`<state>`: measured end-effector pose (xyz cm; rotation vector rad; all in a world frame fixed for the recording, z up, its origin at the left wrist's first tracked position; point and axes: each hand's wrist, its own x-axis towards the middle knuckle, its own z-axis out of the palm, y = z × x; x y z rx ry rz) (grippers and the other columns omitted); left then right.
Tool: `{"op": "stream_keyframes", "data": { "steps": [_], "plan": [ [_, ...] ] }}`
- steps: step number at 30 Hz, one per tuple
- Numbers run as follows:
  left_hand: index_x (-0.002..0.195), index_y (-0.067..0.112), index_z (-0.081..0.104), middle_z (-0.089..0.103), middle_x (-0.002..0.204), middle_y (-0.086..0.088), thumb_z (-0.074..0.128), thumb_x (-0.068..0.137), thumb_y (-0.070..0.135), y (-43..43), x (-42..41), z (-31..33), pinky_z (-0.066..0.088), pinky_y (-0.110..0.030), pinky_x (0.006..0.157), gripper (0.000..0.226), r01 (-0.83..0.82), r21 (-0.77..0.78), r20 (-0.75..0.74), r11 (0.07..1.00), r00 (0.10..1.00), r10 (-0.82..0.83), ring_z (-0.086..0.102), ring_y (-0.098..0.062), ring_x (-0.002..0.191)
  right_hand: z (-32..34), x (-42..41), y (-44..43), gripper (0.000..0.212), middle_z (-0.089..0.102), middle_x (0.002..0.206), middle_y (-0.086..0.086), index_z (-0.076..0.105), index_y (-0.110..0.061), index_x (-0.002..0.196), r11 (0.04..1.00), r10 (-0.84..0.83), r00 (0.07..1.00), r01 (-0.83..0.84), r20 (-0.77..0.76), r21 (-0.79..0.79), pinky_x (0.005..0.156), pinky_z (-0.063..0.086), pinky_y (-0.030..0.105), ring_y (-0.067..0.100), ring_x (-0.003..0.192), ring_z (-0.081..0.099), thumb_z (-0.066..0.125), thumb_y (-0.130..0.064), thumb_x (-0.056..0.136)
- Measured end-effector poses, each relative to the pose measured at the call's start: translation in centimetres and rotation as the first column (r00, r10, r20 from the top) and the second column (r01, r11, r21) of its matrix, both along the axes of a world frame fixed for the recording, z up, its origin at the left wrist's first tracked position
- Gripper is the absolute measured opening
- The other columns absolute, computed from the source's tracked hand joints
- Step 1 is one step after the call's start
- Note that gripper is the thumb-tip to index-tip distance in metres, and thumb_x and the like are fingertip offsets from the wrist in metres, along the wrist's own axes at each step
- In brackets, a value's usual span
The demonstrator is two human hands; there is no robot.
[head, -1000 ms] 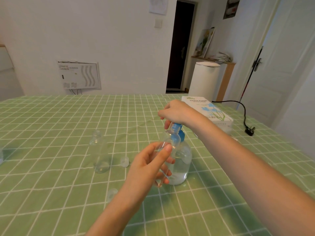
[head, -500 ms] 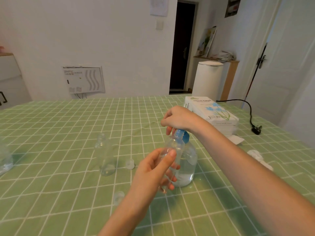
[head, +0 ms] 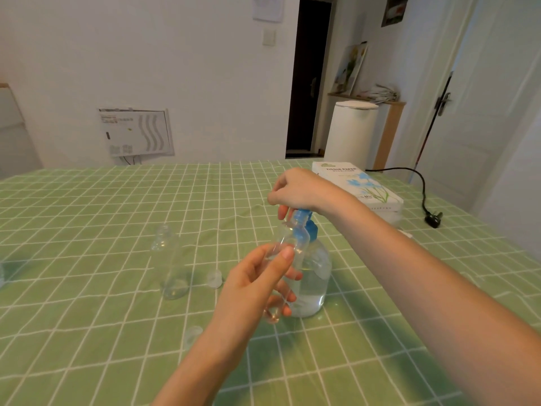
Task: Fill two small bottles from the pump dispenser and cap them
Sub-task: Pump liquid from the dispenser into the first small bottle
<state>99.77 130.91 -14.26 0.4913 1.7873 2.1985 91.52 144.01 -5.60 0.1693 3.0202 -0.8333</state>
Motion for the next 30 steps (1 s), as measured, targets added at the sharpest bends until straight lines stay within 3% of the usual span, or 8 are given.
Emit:
{"op": "stream_keyframes", "data": {
  "steps": [3,8,14,18,22,24,26,30],
  "plan": [
    [0.103,0.021,0.067,0.067,0.071,0.004,0.062,0.063,0.049,0.0,0.1,0.0,0.042,-0.018,0.043,0.049,0.0,0.001,0.012,1.0,1.0,0.0,0.054,-0.009,0.048,-0.5,0.0,0.3,0.038,0.073,0.098,0.015,0.06,0.002,0.117,0.999,0.01,1.0,-0.01,0.01,-0.035,0.072,0.053,0.032,0.024,0.082,0.066,0.056,-0.022,0.088],
    [0.102,0.018,0.066,0.066,0.07,0.0,0.06,0.065,0.045,-0.1,0.3,-0.3,0.041,-0.017,0.041,0.046,0.0,-0.016,0.023,1.0,1.0,0.0,0.053,-0.009,0.045,-1.3,0.2,0.2,0.042,0.071,0.102,0.017,0.06,0.003,0.118,0.998,0.015,1.0,-0.015,0.014,-0.054,0.091,0.049,0.043,0.02,0.075,0.052,0.058,-0.025,0.087],
    [0.103,0.019,0.067,0.066,0.071,0.0,0.061,0.063,0.046,-0.2,0.2,-0.3,0.042,-0.017,0.043,0.048,0.005,-0.011,0.023,1.0,1.0,-0.004,0.054,-0.008,0.046,-1.1,0.4,0.1,0.044,0.069,0.107,0.02,0.058,0.004,0.121,0.999,-0.016,1.0,0.015,-0.025,-0.032,0.09,0.05,0.045,0.019,0.073,0.049,0.056,-0.024,0.088],
    [0.101,0.021,0.067,0.067,0.071,0.003,0.062,0.062,0.049,-0.1,0.1,-0.1,0.044,-0.017,0.045,0.048,0.007,0.018,0.004,1.0,1.0,-0.007,0.055,-0.009,0.049,-0.3,0.3,0.0,0.043,0.071,0.101,0.019,0.059,0.005,0.12,1.0,-0.026,0.997,0.027,-0.075,0.008,0.071,0.051,0.037,0.019,0.07,0.049,0.054,-0.022,0.087],
    [0.1,0.022,0.068,0.067,0.071,0.003,0.062,0.063,0.048,0.0,0.0,0.0,0.045,-0.02,0.046,0.045,0.012,0.035,0.006,0.999,1.0,-0.012,0.055,-0.01,0.051,0.0,0.1,-0.1,0.042,0.068,0.108,0.021,0.059,0.004,0.12,0.999,-0.024,0.999,0.024,-0.033,0.027,0.066,0.045,0.032,0.022,0.072,0.052,0.054,-0.022,0.087],
    [0.1,0.022,0.068,0.067,0.073,0.002,0.062,0.063,0.049,-0.1,0.0,-0.1,0.045,-0.02,0.046,0.046,0.015,0.03,0.003,0.999,1.0,-0.015,0.056,-0.01,0.052,-0.3,0.0,0.0,0.039,0.071,0.104,0.018,0.061,0.002,0.118,1.0,-0.023,1.0,0.023,0.015,0.012,0.07,0.049,0.031,0.028,0.085,0.066,0.054,-0.023,0.089],
    [0.1,0.022,0.068,0.067,0.073,0.003,0.063,0.062,0.05,-0.1,0.1,-0.1,0.045,-0.019,0.047,0.047,0.015,0.029,0.004,0.999,1.0,-0.015,0.055,-0.01,0.052,-0.3,0.0,0.2,0.036,0.072,0.101,0.014,0.061,0.0,0.117,1.0,-0.023,0.999,0.024,0.044,-0.009,0.076,0.052,0.032,0.029,0.099,0.067,0.055,-0.023,0.089],
    [0.101,0.02,0.067,0.066,0.07,0.002,0.062,0.064,0.048,0.0,0.2,-0.3,0.044,-0.018,0.044,0.046,0.02,0.016,0.015,1.0,1.0,-0.02,0.054,-0.008,0.048,-0.9,0.0,0.3,0.036,0.072,0.103,0.015,0.061,0.0,0.116,0.999,-0.032,0.999,0.033,0.044,-0.011,0.085,0.052,0.036,0.027,0.092,0.067,0.057,-0.023,0.088]
  ]
}}
